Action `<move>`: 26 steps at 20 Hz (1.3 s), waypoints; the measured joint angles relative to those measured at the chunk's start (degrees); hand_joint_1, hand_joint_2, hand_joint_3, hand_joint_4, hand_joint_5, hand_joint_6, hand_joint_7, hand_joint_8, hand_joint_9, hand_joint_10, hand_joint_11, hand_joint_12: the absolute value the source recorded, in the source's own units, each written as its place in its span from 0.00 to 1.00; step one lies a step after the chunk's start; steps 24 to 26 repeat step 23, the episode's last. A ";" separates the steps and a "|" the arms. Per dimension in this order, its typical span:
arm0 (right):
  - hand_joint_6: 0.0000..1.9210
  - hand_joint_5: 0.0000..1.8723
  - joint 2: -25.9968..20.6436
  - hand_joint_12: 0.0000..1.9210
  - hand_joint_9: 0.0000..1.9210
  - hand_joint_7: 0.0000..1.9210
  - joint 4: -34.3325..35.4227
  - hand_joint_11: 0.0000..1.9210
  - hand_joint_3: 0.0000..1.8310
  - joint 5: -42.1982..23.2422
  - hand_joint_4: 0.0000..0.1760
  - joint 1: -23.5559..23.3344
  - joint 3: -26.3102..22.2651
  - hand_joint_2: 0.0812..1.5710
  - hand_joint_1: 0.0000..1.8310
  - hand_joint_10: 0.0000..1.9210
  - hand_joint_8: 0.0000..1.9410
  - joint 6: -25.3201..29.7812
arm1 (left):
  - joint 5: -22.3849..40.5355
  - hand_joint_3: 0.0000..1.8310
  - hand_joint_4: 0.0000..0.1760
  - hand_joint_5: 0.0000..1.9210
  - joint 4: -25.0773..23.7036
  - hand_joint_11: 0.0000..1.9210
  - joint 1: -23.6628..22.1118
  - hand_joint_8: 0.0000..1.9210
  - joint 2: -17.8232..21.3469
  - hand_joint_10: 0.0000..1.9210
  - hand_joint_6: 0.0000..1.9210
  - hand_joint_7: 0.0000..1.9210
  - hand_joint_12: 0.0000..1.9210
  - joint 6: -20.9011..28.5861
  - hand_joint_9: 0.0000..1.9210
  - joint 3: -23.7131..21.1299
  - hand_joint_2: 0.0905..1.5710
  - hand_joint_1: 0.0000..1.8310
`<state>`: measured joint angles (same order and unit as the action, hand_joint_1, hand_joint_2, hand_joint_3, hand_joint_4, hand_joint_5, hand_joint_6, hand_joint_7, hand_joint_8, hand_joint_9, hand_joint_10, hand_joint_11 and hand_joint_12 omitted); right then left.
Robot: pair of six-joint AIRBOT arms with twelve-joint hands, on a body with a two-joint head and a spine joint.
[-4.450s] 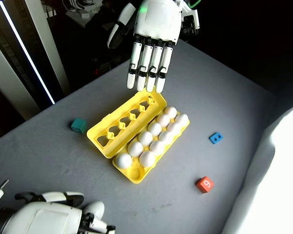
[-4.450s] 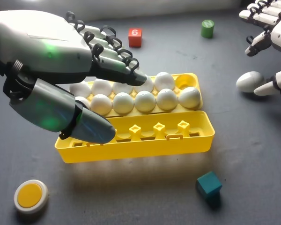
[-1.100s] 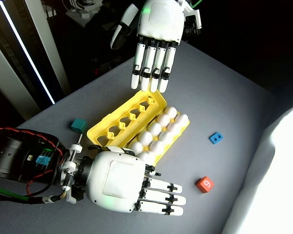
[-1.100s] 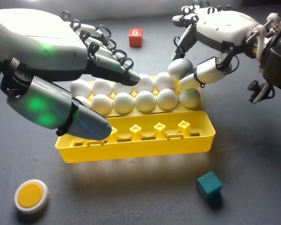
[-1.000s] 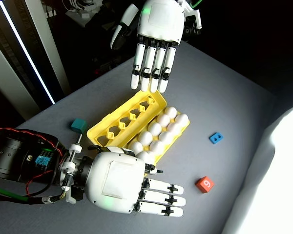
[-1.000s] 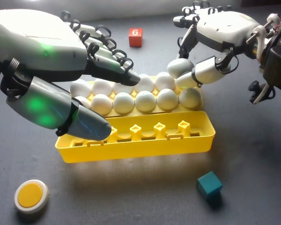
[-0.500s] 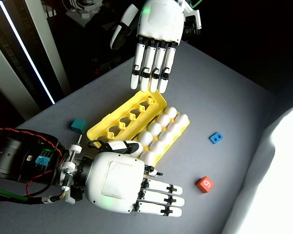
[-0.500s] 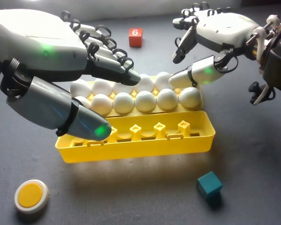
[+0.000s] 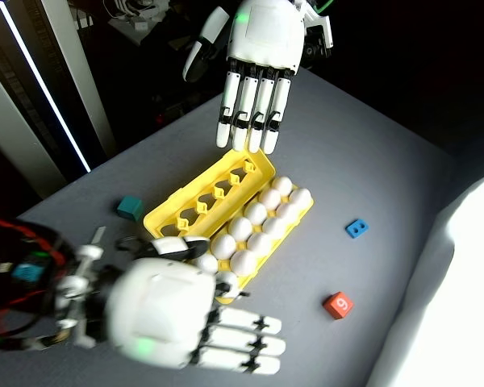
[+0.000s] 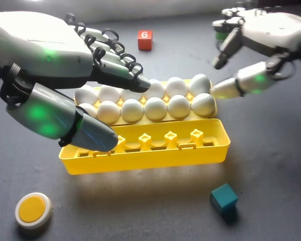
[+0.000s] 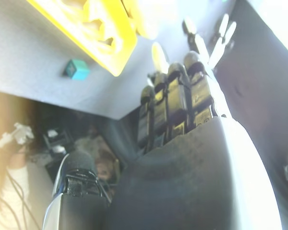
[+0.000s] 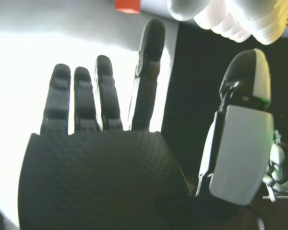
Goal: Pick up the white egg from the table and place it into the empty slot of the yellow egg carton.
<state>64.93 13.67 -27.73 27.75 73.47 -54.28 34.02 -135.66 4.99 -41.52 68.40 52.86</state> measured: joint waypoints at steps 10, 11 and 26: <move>0.60 0.39 -17.46 0.94 0.31 0.36 -0.02 0.20 0.01 1.31 0.00 0.11 -14.78 0.70 0.17 0.73 0.65 -2.67 | -0.37 0.00 0.00 0.09 -0.02 0.00 -0.09 0.00 0.00 0.00 0.00 0.09 0.18 -0.11 0.08 -0.07 0.73 0.00; 0.92 0.39 -18.73 0.99 0.41 0.41 -0.17 0.35 0.02 1.46 0.00 0.13 -15.80 0.80 0.08 0.95 0.93 -2.75 | -0.35 0.00 0.00 0.09 0.02 0.00 -0.09 0.00 0.00 0.00 0.00 0.10 0.19 -0.02 0.08 -0.07 0.74 0.00; 1.00 0.54 -24.44 1.00 0.54 0.54 -0.39 0.57 0.00 3.17 0.00 -3.23 -19.19 0.95 0.35 1.00 1.00 -2.89 | 0.11 0.00 0.00 0.08 -0.02 0.00 -0.70 0.00 0.00 0.00 0.00 0.08 0.15 -0.02 0.07 0.37 0.73 0.00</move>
